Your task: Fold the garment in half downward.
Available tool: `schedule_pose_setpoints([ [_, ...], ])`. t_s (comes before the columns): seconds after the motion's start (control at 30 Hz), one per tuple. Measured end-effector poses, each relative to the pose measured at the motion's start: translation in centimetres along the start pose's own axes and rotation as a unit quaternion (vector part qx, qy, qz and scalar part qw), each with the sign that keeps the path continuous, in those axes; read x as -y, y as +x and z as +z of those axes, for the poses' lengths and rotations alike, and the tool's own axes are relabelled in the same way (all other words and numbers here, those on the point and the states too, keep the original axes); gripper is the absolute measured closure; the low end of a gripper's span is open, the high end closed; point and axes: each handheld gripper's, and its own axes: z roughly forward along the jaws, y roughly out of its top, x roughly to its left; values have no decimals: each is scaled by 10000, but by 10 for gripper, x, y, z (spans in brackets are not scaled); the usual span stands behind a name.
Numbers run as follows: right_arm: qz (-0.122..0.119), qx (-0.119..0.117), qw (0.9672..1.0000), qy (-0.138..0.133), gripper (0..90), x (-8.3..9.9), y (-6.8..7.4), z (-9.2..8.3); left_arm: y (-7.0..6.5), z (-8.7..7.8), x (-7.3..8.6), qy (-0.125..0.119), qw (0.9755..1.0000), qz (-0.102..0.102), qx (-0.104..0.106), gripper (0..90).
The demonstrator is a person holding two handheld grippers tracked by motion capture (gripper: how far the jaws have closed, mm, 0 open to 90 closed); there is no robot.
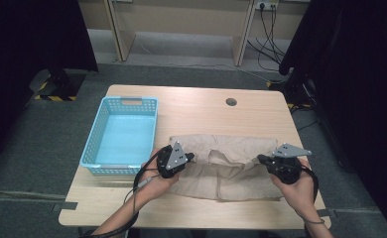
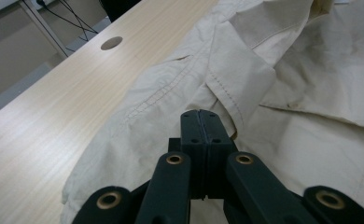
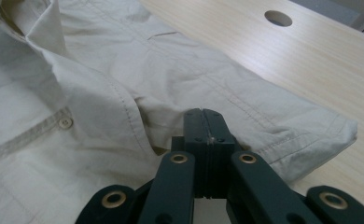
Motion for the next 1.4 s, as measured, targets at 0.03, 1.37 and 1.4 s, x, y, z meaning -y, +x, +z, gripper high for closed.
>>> schedule_pose_setpoints([
  [0.03, 5, -13, 10000, 13, 900, 2, 1, 0, -1, 0, 1, 10, 10000, -5, 6, 897],
  [1.37, -64, -648, 9946, 803, 848, 38, 25, -8, -29, -26, 16, 242, 9965, 34, 802, 842],
  [1.4, -44, -682, 9945, 794, 836, 37, 24, -10, -27, -33, 11, 75, 9966, -75, 819, 834],
])
